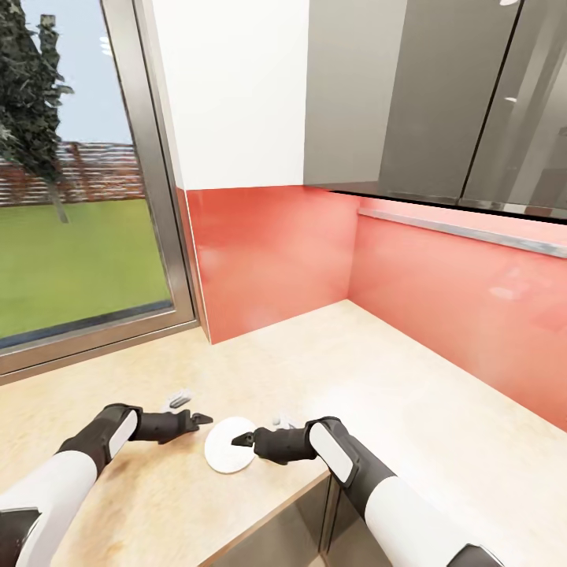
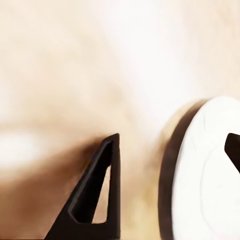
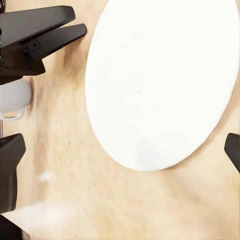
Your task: Set up a coffee station on the kitchen countertop: keep the coffee maker on the countertop, move the bottle of coffee from the kitchen shelf to the counter next to the coffee maker, place a paper coffee filter on top of the coffee maker, put the saucer next to the coffee maker with the coffee cup on the saucer, and place the electric kettle next to the coffee maker.
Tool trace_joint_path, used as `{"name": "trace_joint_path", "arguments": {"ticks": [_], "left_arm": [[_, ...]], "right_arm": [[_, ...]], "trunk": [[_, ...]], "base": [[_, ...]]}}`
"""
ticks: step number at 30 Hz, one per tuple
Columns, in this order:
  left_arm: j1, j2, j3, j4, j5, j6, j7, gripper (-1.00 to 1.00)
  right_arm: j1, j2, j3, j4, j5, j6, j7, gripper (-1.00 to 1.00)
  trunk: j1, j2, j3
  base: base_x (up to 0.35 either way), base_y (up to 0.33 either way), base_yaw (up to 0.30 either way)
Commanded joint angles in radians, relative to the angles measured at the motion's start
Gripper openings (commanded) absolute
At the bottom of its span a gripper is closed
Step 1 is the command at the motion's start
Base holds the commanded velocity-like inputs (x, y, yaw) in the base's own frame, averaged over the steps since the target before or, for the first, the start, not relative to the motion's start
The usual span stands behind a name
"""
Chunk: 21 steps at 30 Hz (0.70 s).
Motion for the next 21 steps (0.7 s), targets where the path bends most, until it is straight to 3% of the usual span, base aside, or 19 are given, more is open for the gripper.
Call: {"name": "trace_joint_path", "arguments": {"ticks": [1,3,4,10,21], "left_arm": [[0.0,-0.002,-0.001,0.002,-0.004,0.007,-0.001,1.0],[0.0,-0.003,-0.002,0.005,-0.004,0.009,-0.001,1.0],[0.0,-0.004,-0.003,0.005,-0.086,0.011,-0.002,1.0],[0.0,-0.007,-0.007,0.007,-0.085,0.053,-0.002,1.0],[0.0,-0.008,-0.005,0.004,-0.084,0.062,-0.005,1.0]], "right_arm": [[-0.001,0.0,0.0,0.001,0.005,0.002,0.003,1.0],[-0.001,0.0,0.001,0.001,0.004,0.002,-0.004,1.0],[-0.001,0.0,0.001,0.001,0.004,0.002,-0.009,1.0],[-0.001,0.0,0.001,0.001,-0.001,0.002,-0.081,1.0],[-0.001,0.0,0.001,0.001,-0.001,0.002,-0.093,1.0]], "trunk": [[0.001,-0.002,-0.002],[0.001,-0.002,-0.002],[0.001,-0.002,-0.002],[0.001,-0.002,-0.002],[0.001,-0.002,-0.002]], "base": [[0.0,0.0,0.0],[0.0,0.0,0.0],[0.0,0.0,0.0],[0.0,0.0,0.0],[0.0,0.0,0.0]]}}
